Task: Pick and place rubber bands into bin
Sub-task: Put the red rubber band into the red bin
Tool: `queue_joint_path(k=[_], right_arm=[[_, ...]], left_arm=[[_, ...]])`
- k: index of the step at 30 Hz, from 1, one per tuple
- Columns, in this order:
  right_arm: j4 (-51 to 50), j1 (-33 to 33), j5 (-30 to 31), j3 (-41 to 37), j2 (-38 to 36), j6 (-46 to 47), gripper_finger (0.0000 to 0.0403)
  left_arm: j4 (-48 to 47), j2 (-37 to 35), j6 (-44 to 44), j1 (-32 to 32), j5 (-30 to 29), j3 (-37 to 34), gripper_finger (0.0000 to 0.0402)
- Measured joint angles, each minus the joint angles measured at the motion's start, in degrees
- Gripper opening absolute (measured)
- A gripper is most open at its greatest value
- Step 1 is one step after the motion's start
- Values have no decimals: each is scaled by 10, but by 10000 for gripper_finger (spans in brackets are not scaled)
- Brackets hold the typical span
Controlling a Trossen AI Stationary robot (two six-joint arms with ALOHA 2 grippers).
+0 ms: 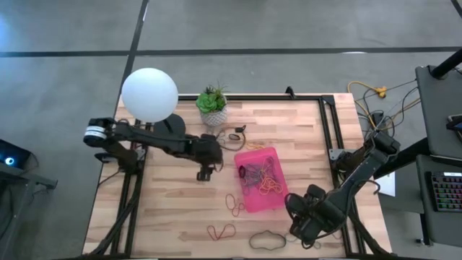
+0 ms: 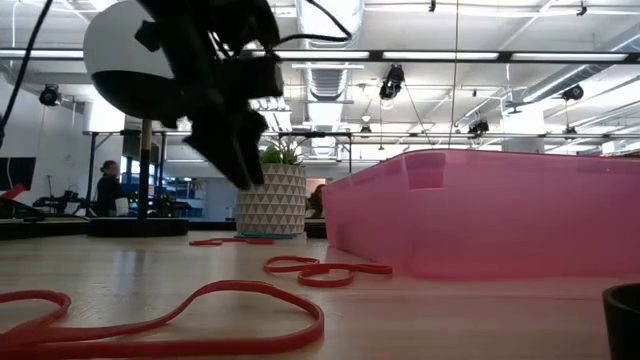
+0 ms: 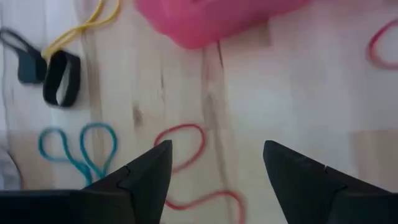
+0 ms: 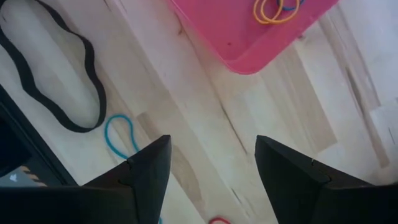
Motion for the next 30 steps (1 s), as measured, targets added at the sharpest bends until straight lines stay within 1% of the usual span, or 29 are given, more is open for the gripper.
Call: queue_joint_path(k=[2, 6, 9, 13, 17, 22, 24, 26, 30], right_arm=[[-6, 0, -1, 0, 0, 0, 219], [-15, 0, -1, -1, 0, 0, 219], [-20, 0, 0, -1, 0, -4, 219], [-25, 0, 1, -3, 0, -7, 219], [-26, 0, 5, -4, 0, -7, 219], [-27, 0, 6, -7, 0, -9, 219], [-27, 0, 6, -8, 0, -10, 219], [-28, 0, 6, -9, 0, -10, 219], [-30, 0, 7, -11, 0, -16, 219]], left_arm=[[2, 21, 29, 12, -8, 5, 234], [-1, 60, 31, 45, -13, 9, 232], [-3, 85, 27, 64, -4, 14, 232], [-30, 115, 27, 88, 45, 35, 232], [-44, 134, 30, 104, 60, 50, 232], [-51, 144, 32, 122, 97, 52, 230], [-58, 150, 32, 126, 101, 52, 220], [-65, 152, 32, 128, 105, 53, 201], [-68, 159, 32, 129, 111, 52, 147]])
